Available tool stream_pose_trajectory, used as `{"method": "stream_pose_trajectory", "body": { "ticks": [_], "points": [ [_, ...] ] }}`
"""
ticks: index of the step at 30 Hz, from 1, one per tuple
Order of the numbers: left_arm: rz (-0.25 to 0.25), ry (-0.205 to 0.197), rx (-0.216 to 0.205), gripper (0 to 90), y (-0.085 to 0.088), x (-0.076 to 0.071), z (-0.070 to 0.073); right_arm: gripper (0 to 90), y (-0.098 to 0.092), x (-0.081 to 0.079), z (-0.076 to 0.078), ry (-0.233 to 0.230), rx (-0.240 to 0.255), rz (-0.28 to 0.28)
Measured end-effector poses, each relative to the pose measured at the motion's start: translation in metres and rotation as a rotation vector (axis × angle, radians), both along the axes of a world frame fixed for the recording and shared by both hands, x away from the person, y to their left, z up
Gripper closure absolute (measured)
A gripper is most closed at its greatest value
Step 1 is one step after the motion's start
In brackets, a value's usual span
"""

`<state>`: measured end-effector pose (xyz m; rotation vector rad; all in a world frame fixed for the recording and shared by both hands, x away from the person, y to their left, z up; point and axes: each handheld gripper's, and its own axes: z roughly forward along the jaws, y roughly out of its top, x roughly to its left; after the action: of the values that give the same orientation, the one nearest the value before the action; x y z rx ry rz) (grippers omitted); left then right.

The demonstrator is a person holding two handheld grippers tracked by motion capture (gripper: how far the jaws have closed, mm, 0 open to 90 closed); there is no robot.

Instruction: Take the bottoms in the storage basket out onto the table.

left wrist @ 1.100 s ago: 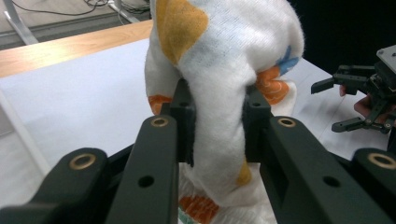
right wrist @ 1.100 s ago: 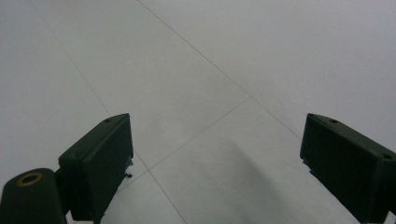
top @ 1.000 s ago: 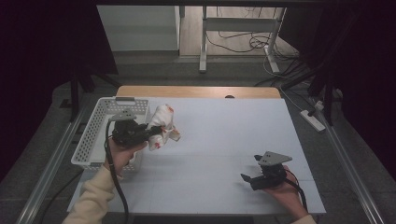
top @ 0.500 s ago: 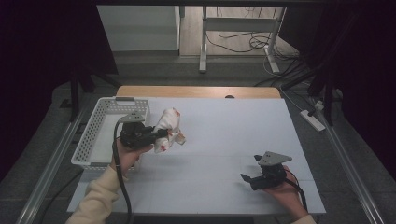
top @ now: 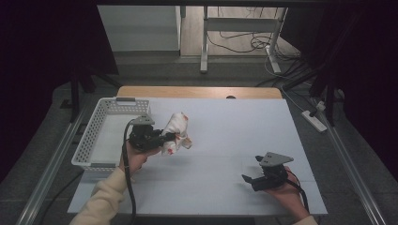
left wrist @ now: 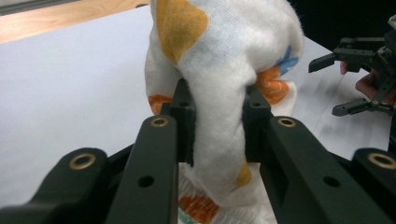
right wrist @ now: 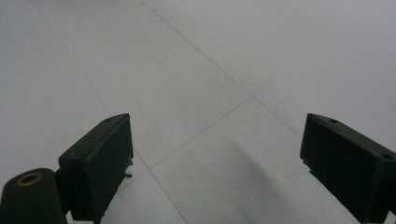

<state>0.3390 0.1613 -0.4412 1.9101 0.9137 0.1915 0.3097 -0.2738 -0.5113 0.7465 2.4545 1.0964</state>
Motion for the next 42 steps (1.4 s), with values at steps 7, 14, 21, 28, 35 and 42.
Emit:
{"method": "stream_pose_trajectory", "body": {
  "ticks": [7, 14, 21, 28, 35, 42],
  "points": [
    [-0.009, 0.007, 0.004, 73.0, -0.008, 0.004, -0.003, 9.5, 0.000, 0.000, 0.000, -0.001, -0.004, 0.002],
    [-0.020, 0.020, 0.010, 73.0, -0.017, 0.008, -0.008, 9.5, 0.000, 0.000, 0.000, 0.000, -0.004, 0.004],
    [-0.030, 0.023, 0.016, 72.9, -0.025, 0.010, -0.011, 9.5, 0.000, 0.000, 0.000, 0.000, -0.006, 0.005],
    [-0.051, 0.036, 0.028, 72.7, -0.032, 0.014, -0.015, 9.5, 0.001, 0.000, 0.000, 0.000, -0.005, 0.006],
    [-0.058, 0.036, 0.032, 72.8, -0.042, 0.019, -0.018, 9.5, 0.000, 0.000, 0.000, -0.001, -0.006, 0.005],
    [-0.072, 0.052, 0.041, 72.6, -0.053, 0.026, -0.025, 9.5, 0.000, 0.000, 0.000, 0.000, -0.007, 0.004]
  ]
}}
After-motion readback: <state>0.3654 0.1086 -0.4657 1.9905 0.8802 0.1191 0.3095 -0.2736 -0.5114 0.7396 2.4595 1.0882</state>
